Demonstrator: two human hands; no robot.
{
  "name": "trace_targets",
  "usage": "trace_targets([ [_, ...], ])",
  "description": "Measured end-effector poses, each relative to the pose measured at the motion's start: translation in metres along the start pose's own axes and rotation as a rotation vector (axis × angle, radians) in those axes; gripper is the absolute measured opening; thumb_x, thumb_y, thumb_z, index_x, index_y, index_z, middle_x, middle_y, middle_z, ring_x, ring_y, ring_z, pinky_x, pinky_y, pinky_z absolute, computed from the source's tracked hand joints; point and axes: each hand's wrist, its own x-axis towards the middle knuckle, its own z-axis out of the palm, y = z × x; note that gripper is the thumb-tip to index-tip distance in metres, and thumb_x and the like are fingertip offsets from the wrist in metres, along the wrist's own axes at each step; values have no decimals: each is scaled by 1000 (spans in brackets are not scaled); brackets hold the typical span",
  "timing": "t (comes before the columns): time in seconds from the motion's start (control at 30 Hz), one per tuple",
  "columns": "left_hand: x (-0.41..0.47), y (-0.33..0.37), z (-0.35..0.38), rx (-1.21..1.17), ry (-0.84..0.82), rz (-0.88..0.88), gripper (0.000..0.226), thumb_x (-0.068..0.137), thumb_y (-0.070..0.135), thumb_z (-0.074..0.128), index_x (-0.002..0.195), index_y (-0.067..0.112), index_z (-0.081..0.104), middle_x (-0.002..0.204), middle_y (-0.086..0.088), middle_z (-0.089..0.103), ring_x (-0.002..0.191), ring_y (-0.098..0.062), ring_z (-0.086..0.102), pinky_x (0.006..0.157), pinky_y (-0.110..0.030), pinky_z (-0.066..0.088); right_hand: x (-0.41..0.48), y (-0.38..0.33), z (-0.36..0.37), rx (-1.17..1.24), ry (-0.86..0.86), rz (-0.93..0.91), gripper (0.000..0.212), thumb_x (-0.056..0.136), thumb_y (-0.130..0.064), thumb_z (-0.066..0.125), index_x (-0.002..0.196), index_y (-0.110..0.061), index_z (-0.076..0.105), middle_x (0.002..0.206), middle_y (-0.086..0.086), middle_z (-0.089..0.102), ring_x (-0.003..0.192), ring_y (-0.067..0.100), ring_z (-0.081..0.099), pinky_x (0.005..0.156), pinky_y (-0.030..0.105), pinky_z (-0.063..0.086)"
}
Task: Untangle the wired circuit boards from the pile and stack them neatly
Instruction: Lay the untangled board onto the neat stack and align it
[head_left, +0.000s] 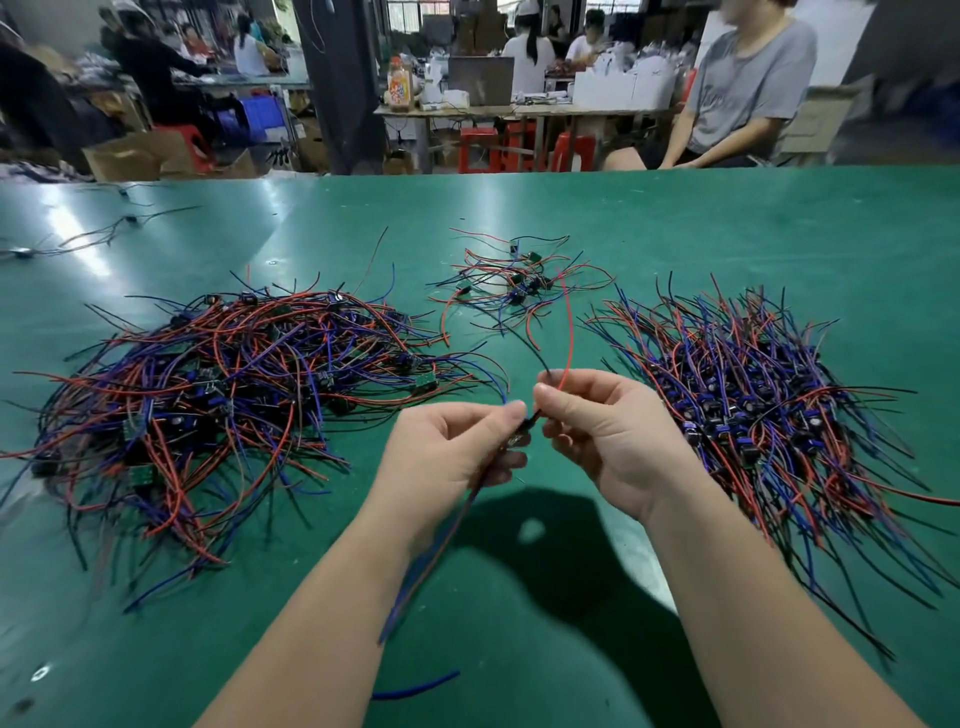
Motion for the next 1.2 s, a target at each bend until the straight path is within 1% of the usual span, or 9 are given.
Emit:
trace_targets([
  [0.1,0,-4,4,-69,-27,-129,24,61,31,74,70,8,74,71,-9,71,56,-13,65,50,-20,52,0,3,-1,-70,-8,-26,14,55,-15,77,68,-13,71,59,-1,65,46,8,56,47,15,42],
  [0.2,0,-5,4,-143,-26,-202,25,62,24,73,80,7,69,72,-7,72,58,-11,67,51,-20,53,2,4,-4,-109,7,-81,11,71,-1,73,73,-9,66,57,0,65,47,9,57,47,15,44],
  [0.27,-2,-5,5,-131,-56,-233,23,64,21,74,81,8,67,74,-7,73,59,-10,67,53,-21,55,3,4,-5,-151,43,-111,12,75,4,71,73,-6,65,57,2,65,47,10,58,47,16,46],
  [0.43,-4,-6,12,-90,-61,-244,9,76,6,74,77,7,65,74,-11,73,58,-13,68,54,-22,54,6,0,-9,-88,75,-39,11,77,5,68,75,-5,64,62,8,68,52,16,63,50,19,51],
  [0.57,-4,-5,7,11,-143,-279,10,76,9,75,81,6,66,79,-12,74,62,-14,70,53,-20,53,10,-9,-17,-73,120,-83,13,79,3,67,72,-7,62,59,5,68,51,13,65,48,18,51],
  [0.7,-6,-1,7,45,-250,-287,22,66,18,80,79,8,66,83,-13,75,67,-17,72,56,-20,53,9,-19,-29,-81,177,-159,13,74,-2,71,70,-9,61,58,4,68,47,12,61,45,18,47],
  [0.83,-7,0,4,83,-300,-294,12,75,10,76,77,10,64,82,-13,75,67,-17,72,53,-19,52,10,-21,-35,-96,198,-155,13,76,-1,70,70,-9,63,57,3,68,47,9,61,46,16,48],
  [1.03,-9,1,1,154,-359,-304,12,78,10,75,77,10,64,80,-11,74,66,-15,71,50,-17,50,11,-24,-43,-125,258,-148,15,72,2,73,70,-8,63,53,-1,63,43,7,54,43,14,41],
  [1.2,-7,3,-6,177,-367,-327,12,78,10,76,78,10,64,81,-12,74,65,-14,70,51,-16,50,12,-24,-44,-8,240,-81,17,75,3,70,70,-7,58,54,2,62,45,8,56,46,15,48],
])
